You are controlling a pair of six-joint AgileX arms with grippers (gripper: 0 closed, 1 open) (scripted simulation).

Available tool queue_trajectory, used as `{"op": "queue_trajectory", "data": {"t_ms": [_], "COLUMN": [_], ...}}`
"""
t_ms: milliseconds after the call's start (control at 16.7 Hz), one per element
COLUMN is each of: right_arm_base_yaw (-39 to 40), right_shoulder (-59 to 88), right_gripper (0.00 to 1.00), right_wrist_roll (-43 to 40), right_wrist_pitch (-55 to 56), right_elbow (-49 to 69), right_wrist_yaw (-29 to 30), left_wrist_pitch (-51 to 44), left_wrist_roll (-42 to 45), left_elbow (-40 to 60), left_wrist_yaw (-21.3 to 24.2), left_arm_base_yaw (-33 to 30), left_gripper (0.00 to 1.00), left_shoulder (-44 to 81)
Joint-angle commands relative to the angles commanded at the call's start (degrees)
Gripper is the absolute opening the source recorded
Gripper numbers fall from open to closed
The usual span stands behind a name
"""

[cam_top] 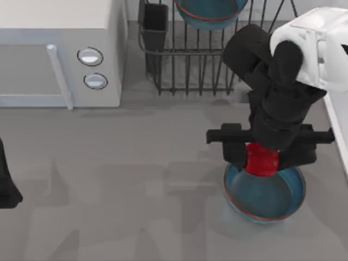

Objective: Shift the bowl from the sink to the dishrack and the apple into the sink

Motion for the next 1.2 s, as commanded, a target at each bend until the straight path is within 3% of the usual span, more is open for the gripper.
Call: {"op": "queue_trajectory", "data": {"t_ms": [600,840,1200], "right_arm_base_yaw": [-2.6,-10.8,-25.3], "right_shoulder": [-2.2,-3.0,-4.5], "right_gripper": [0.00,0.00,0.00], "right_wrist_roll": [-1.3,-5.1,-11.4], "right_wrist_pitch": [1.4,13.5,41.2], "right_elbow": [1.4,-2.4,-14.4], "right_wrist_yaw": [-0.7,-3.2,-8.6], "left_wrist_pitch": [0.0,0.0,0.0], "left_wrist_roll": [0.0,0.0,0.0], "left_elbow": [0.0,0.0,0.0], "left_wrist_yaw": [0.0,0.0,0.0], "left_arm_base_yaw": [0.0,0.0,0.0], "left_gripper": [1.00,1.00,1.00], "left_shoulder": [0.0,0.0,0.0]}}
